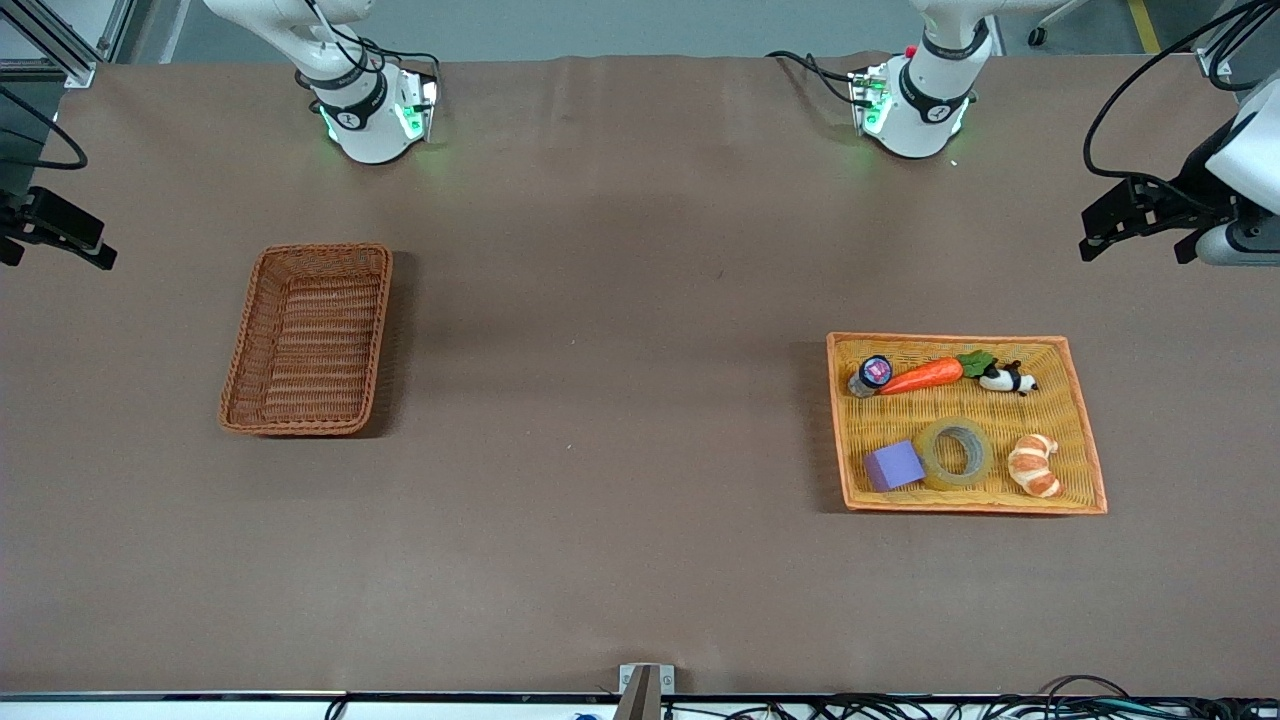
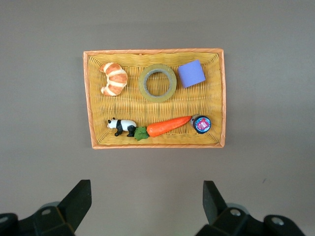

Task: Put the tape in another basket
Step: 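Move the left gripper toward the yellow tape roll on the orange tray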

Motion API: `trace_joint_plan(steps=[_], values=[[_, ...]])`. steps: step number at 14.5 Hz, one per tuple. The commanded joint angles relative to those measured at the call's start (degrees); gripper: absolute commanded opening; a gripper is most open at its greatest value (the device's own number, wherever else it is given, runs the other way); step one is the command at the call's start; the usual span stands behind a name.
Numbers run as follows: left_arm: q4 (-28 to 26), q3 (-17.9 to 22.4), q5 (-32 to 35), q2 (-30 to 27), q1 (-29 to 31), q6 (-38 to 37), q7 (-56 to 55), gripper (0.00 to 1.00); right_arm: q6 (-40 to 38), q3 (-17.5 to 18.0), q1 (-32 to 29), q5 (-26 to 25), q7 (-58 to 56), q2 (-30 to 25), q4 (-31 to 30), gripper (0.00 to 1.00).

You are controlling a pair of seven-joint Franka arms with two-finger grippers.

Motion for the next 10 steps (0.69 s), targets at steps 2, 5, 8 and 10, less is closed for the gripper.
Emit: trace_joint_plan(steps=[2,5,8,10], values=[[0.8,0.2,0.1,-0.2,0.2,-0.4,1.0,1.00,-0.4,0.2,-0.7,1.2,-0.9,0.1,0.4,1.00],[1.0,0.2,0.1,1.0,0.3,-0.3,1.0,1.00,-0.4,0.2,-0.7,1.2,-0.9,0.1,0.4,1.00],[1.1,0.2,0.3,5.5,1.1,1.4,1.0,1.00,-0.4,0.2,-0.7,1.2,-0.9,0.1,0.4,1.00],[-1.6,0.1,0.8,8.7,3.7,7.4,1.3,1.00,-0.4,0.2,-0.7,1.2,-0.9,0.1,0.4,1.00]])
